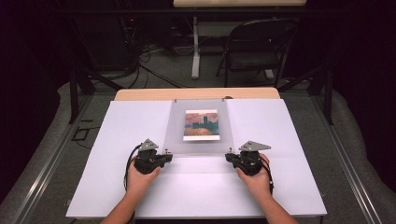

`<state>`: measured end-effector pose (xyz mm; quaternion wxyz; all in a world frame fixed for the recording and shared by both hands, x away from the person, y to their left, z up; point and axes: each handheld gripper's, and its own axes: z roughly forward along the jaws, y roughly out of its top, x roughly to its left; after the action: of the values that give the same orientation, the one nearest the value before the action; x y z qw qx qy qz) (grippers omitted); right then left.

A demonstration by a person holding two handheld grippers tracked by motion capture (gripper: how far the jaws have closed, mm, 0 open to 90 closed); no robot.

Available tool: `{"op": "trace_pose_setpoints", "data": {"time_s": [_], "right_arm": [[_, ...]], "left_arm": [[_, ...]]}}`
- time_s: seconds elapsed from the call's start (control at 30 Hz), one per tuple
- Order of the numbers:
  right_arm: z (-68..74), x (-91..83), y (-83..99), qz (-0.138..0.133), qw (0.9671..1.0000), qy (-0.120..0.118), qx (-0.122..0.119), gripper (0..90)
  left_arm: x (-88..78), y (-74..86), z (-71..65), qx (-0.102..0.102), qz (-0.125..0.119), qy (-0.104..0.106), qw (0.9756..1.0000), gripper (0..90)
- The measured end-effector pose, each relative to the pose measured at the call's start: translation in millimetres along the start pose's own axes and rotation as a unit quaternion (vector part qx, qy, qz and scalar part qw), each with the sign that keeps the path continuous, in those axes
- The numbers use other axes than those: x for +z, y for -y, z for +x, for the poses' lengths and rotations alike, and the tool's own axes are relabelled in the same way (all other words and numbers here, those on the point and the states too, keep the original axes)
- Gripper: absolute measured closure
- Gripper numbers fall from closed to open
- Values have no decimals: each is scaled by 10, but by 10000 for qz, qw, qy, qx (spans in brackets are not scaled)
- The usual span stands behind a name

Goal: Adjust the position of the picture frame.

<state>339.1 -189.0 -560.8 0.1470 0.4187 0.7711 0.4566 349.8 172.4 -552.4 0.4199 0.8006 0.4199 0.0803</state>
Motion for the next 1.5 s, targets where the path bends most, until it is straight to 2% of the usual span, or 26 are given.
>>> {"op": "trace_pose_setpoints", "data": {"time_s": [0.1, 0.13, 0.57, 0.77, 0.83, 0.93, 1.07, 1.17, 1.23, 1.37, 1.4, 1.5], "right_arm": [[2, 28, 26, 104, 9999, 6, 8, 847], [-3, 37, 34, 151, 9999, 15, -22, 848], [4, 44, 54, 130, 9999, 31, 7, 848], [-1, 44, 57, 96, 9999, 18, 42, 844], [-9, 38, 60, 81, 9999, -4, 97, 830], [-29, 20, 64, -20, 9995, -95, 286, 759], [-49, 7, 70, -65, 9994, -32, 346, 624], [-40, 1, 75, -56, 9997, 33, 252, 534], [-23, -19, 82, 50, 9998, 88, 176, 475], [11, -76, 109, 383, 9993, 50, 23, 390], [11, -111, 113, 483, 9988, 34, -2, 390], [2, -231, 97, 550, 9985, 11, 42, 379]], "left_arm": [[32, 29, 3, -1, 86, -14, 10000, 850], [35, 36, 5, -13, 39, -17, 10000, 849], [37, 46, 10, -9, -3, -7, 10000, 846], [36, 54, 26, -63, -24, 66, 10000, 840], [36, 63, 39, -148, -56, 114, 9998, 825], [25, 66, 58, -255, -104, 142, 9995, 765], [27, 74, 50, -282, -129, 154, 9994, 625], [25, 88, 12, -197, -112, 122, 9997, 485], [4, 97, -21, -139, -53, 144, 9998, 422], [-91, 114, -92, 55, 87, 102, 9999, 381], [-121, 116, -96, 54, 80, 124, 9999, 380], [-242, 111, -79, -68, 21, 169, 9998, 380]]}}
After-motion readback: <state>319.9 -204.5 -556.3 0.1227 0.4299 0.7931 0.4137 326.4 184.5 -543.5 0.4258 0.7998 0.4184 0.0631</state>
